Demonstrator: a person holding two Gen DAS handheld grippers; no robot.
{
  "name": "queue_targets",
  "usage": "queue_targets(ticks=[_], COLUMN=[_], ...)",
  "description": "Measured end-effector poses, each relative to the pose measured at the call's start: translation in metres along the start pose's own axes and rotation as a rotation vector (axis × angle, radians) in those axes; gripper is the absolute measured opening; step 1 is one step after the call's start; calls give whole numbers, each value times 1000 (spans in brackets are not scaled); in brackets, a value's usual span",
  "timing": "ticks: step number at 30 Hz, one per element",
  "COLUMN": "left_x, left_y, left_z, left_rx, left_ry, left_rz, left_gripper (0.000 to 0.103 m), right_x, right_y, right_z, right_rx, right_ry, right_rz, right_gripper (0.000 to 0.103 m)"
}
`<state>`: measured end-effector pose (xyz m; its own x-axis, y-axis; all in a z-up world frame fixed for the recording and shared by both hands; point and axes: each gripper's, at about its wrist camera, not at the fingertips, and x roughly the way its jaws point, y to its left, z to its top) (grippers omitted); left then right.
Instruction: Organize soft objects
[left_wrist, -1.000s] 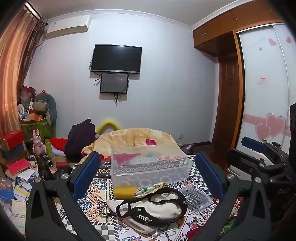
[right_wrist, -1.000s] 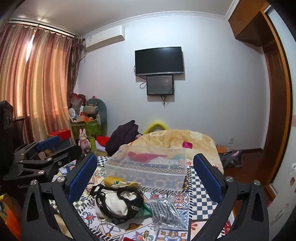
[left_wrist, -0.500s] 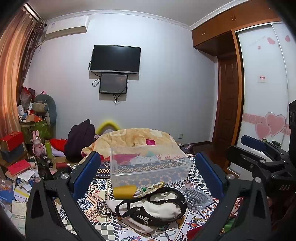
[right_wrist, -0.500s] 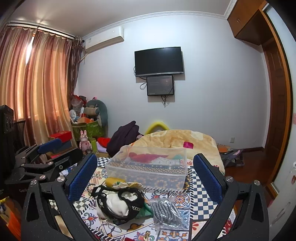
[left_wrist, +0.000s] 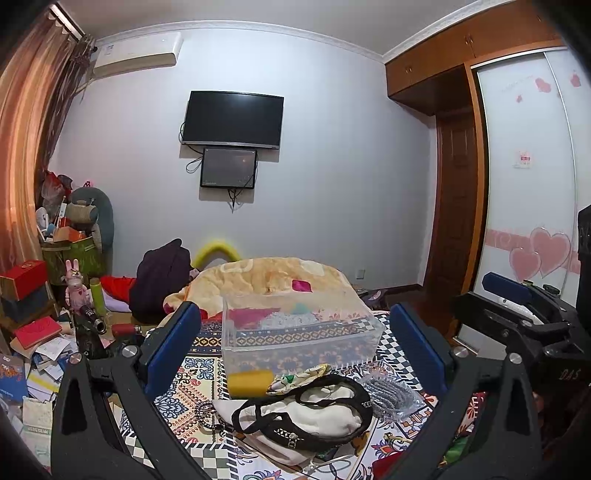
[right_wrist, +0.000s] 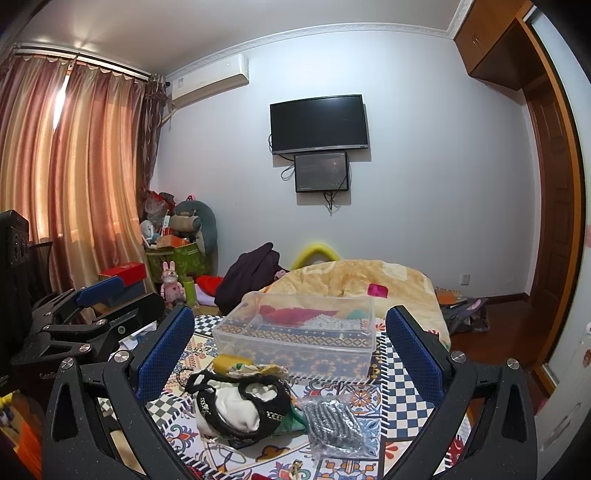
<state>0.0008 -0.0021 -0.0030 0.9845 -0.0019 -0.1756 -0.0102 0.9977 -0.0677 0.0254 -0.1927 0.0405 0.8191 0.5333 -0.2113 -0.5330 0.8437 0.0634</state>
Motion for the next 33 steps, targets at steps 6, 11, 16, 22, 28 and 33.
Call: queue_targets(ticks=[6,11,16,22,28,33], left_x=[0,-1,-1,-1,-2,-2], left_y=[0,0,0,-1,-2,-3], left_z=[1,2,2,3,3,3], left_rx=[-1,-3,-1,-1,-2,-5], left_ry=[0,-1,-3,-4,-6,-7], left_rz=[0,-1,1,0,-3,-3], left_gripper=[103,103,103,103,103,103], right_x=[-1,-1,-2,-2,-2,-2], right_y=[2,2,3,3,5,5], right_z=[0,1,2,2,2,2], right_rx=[-1,-1,-1,1,0,1], right_ry=[-1,-2,-6,-7,-8,-9], right_rz=[-1,0,3,5,7,8], right_gripper=[103,103,103,103,103,103])
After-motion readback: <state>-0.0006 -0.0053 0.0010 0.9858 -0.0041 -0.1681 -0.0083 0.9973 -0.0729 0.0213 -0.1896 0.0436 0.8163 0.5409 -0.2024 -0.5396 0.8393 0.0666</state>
